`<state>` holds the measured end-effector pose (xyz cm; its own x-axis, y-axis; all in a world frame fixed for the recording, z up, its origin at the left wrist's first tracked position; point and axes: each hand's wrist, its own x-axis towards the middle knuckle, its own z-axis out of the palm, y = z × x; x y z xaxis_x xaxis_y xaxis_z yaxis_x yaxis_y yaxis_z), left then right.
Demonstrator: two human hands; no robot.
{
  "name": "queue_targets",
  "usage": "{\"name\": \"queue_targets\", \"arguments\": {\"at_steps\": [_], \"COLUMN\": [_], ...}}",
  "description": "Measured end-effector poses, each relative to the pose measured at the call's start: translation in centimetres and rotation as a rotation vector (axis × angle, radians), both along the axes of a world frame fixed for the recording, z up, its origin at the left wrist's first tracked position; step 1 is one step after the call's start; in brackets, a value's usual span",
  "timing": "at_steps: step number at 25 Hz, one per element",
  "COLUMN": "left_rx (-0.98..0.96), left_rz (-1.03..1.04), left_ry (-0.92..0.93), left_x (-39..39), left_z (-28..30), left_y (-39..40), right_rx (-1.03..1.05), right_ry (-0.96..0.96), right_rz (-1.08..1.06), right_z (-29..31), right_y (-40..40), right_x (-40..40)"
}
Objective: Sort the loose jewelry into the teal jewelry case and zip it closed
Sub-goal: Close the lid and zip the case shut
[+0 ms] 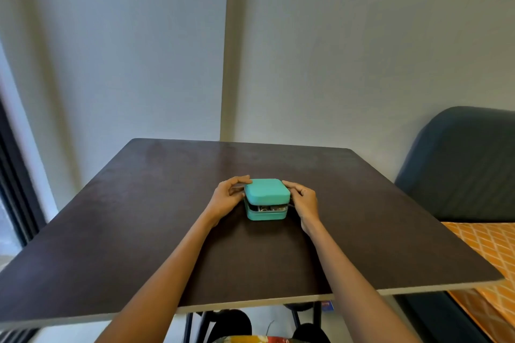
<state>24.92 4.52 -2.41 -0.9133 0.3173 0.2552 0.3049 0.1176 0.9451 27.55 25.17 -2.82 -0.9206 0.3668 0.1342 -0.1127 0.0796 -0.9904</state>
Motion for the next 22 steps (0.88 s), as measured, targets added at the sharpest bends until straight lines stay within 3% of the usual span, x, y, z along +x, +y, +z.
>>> {"name": "queue_targets", "arguments": {"at_steps": [4,6,8,13,17,19,22], "left_rx": [-0.238,-0.342,-0.329,-0.421,-0.549,-0.561,-0.397], "left_rz": [-0.183,-0.177,-0.084,0.189,0.361,0.368,0.204], "left_ry": [-0.038,0.003,0.064,0.207,0.293,0.282,0.133], "left_x": [1.1,1.2,1.4,1.1,0.5,-0.1,-1.4], "left_z": [0.4,0.2,-0.1,-0.7,-0.7,-0.6,-0.5], "left_y": [-0.7,-0.6,0.2,3.5,5.8,6.3,5.5], "right_rx": [-0.009,0.024,0.121,0.382,0.610,0.740,0.849], "right_ry": [0.004,-0.001,-0.009,0.163,0.158,0.107,0.081], "right_rz": [0.053,0.124,0.133,-0.083,0.011,0.138,0.151], "right_z": [0.1,0.1,0.2,0.5,0.1,0.0,0.1], "right_y": [0.4,0.6,0.5,0.5,0.5,0.5,1.6], "right_x": [0.7,0.9,0.9,0.3,0.2,0.2,-0.2]}}
